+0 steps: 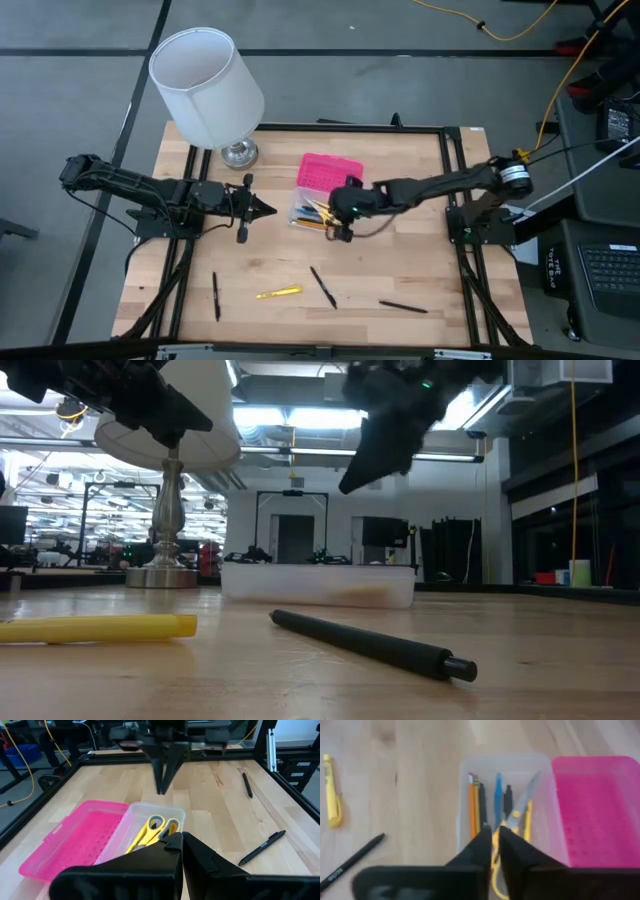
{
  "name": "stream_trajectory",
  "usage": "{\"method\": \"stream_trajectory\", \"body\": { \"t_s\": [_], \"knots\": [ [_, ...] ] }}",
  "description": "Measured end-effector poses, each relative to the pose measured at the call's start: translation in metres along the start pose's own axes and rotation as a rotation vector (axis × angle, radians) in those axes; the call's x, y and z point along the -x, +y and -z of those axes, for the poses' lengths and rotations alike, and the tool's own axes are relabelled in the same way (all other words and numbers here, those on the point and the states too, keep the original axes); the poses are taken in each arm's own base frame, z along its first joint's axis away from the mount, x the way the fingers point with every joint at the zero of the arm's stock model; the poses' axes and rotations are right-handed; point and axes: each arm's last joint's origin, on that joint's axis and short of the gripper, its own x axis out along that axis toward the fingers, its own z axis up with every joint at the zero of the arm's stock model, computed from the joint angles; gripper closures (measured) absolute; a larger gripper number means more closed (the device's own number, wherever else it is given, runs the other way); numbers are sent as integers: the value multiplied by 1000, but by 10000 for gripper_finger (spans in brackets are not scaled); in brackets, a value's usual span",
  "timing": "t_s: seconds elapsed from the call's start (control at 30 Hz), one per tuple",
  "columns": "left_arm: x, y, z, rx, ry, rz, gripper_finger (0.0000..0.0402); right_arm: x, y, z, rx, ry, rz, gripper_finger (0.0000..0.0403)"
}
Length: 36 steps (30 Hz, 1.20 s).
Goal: Pick & place school supplies into a supply box
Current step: Put the yellow pen into the transparent supply box
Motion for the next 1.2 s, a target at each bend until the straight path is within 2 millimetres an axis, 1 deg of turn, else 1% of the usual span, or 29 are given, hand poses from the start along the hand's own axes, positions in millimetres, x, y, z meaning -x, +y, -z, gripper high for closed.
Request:
{"method": "stream_trajectory", "body": {
  "t_s": [0.07, 0.1, 0.2, 0.27, 0.4, 0.6, 0.77, 0.87, 1.03, 1.2],
  "knots": [
    [0, 0, 0, 0, 0, 0, 400, 0, 1, 15, -10, -46, -15, 393],
    [0, 0, 0, 0, 0, 0, 400, 1, 1, 21, -17, -77, -26, 396],
    [0, -2, 0, -18, 5, 45, 400, 5, 3, 36, -19, -186, -65, 385],
    [-3, -8, 2, -39, 25, 82, 400, 7, 5, 45, -11, -248, -89, 377],
    [-13, -20, -3, -42, 72, 56, 400, 9, 3, 57, 1, -332, -90, 375],
    [-35, -44, -13, -8, 284, 66, 400, 6, -4, 60, 53, -350, -61, 392],
    [-48, -66, -20, 112, 451, 31, 400, 6, -11, 55, 101, -381, -34, 396],
    [-56, -85, -23, 153, 536, 22, 400, 6, -14, 52, 142, -408, -19, 387],
    [-70, -121, -33, 222, 624, 0, 399, 7, -16, 50, 130, -424, -16, 372],
    [-81, -154, -41, 298, 694, -48, 398, 4, -13, 57, 81, -341, -121, 370]
  ]
}}
